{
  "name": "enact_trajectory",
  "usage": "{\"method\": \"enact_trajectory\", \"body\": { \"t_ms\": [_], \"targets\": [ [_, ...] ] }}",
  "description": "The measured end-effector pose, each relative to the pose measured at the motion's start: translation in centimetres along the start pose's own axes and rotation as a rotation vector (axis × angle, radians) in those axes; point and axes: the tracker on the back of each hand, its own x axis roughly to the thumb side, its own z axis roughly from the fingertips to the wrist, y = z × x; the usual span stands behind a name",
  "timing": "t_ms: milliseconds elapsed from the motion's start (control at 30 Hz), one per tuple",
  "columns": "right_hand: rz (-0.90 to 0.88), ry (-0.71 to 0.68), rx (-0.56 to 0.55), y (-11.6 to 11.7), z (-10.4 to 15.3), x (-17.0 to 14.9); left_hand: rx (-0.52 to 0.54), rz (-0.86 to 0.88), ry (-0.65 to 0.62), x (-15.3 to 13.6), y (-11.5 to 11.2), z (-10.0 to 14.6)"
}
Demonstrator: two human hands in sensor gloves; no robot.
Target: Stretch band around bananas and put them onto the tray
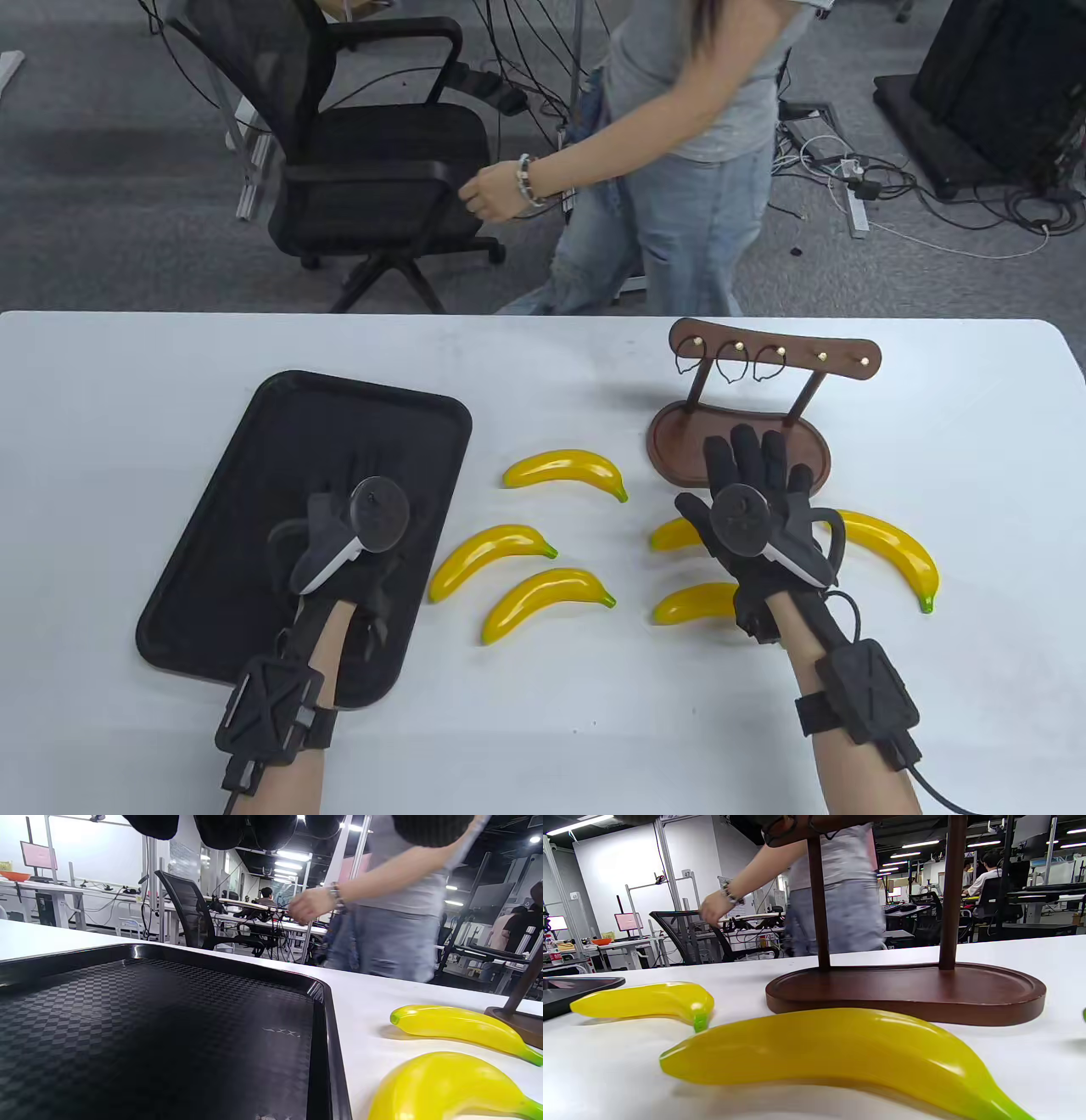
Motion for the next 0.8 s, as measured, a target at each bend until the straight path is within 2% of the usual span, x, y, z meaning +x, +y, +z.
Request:
{"method": "enact_trajectory", "body": {
  "t_ms": [800],
  "targets": [
    [-0.008, -0.003, 0.003, -0.09, -0.07, -0.07, -0.004, 0.004, 0.001, -0.01, 0.04, -0.02]
  ]
}}
